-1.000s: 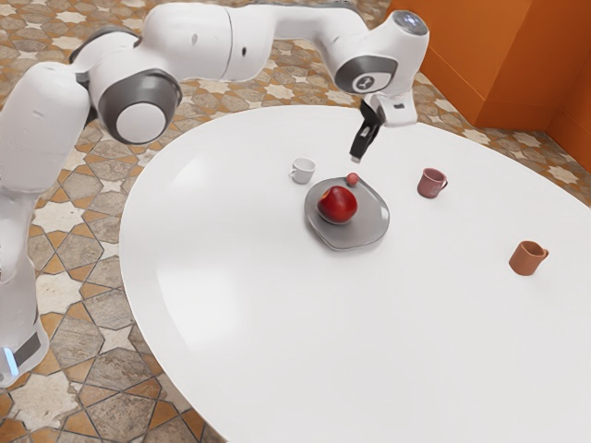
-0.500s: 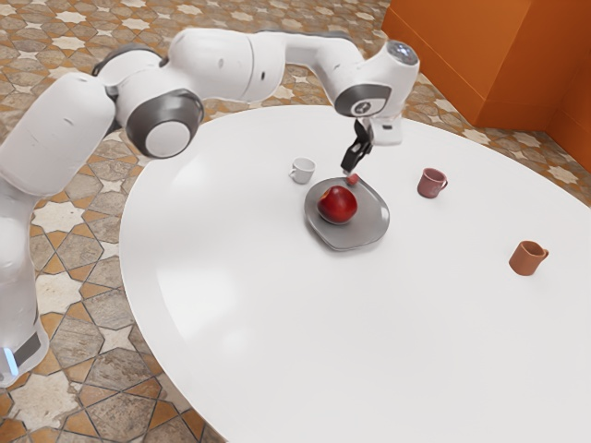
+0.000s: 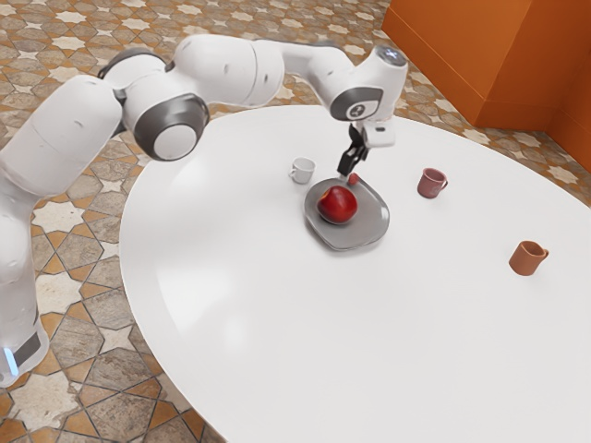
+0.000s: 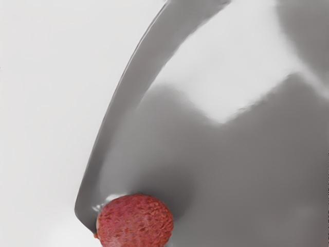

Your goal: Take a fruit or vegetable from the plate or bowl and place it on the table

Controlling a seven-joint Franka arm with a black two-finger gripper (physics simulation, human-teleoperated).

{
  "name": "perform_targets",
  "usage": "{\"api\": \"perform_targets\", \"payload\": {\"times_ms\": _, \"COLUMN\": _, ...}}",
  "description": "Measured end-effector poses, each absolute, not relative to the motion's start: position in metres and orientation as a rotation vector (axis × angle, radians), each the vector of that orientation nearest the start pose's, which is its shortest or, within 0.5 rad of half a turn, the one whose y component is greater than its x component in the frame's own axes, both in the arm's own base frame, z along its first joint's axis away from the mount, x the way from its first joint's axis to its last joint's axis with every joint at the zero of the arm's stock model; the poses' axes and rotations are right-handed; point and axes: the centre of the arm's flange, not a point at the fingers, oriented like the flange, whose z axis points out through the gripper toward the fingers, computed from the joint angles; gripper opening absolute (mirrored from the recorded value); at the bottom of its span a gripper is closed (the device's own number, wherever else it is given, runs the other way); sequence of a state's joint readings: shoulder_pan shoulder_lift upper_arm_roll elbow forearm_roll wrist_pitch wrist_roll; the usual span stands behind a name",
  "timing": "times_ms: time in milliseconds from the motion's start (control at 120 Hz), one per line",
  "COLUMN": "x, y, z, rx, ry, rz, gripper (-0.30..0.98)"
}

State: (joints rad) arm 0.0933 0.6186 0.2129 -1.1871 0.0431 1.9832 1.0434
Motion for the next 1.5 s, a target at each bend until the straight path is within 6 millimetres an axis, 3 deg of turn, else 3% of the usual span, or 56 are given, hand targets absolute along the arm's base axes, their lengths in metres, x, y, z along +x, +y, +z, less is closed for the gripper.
{"api": "perform_targets", "payload": {"times_ms": 233, "x": 0.728, "y": 0.187, "z": 0.445, "rx": -2.691, "ry": 1.127, "rz": -0.123, "gripper": 0.68}}
{"api": "perform_targets", "payload": {"times_ms": 492, "x": 0.731, "y": 0.2, "z": 0.418, "rx": -2.714, "ry": 1.114, "rz": -0.12, "gripper": 0.68}}
{"api": "perform_targets", "payload": {"times_ms": 700, "x": 0.733, "y": 0.201, "z": 0.415, "rx": -2.709, "ry": 1.114, "rz": -0.144, "gripper": 0.68}}
{"api": "perform_targets", "payload": {"times_ms": 992, "x": 0.732, "y": 0.206, "z": 0.416, "rx": -2.747, "ry": 1.053, "rz": -0.168, "gripper": 0.28}}
{"api": "perform_targets", "payload": {"times_ms": 1108, "x": 0.731, "y": 0.21, "z": 0.415, "rx": -2.766, "ry": 1.015, "rz": -0.174, "gripper": 0.2}}
{"api": "perform_targets", "payload": {"times_ms": 1275, "x": 0.729, "y": 0.21, "z": 0.42, "rx": -2.791, "ry": 0.961, "rz": -0.175, "gripper": 0.18}}
{"api": "perform_targets", "payload": {"times_ms": 1500, "x": 0.719, "y": 0.203, "z": 0.455, "rx": -2.826, "ry": 0.882, "rz": -0.172, "gripper": 0.16}}
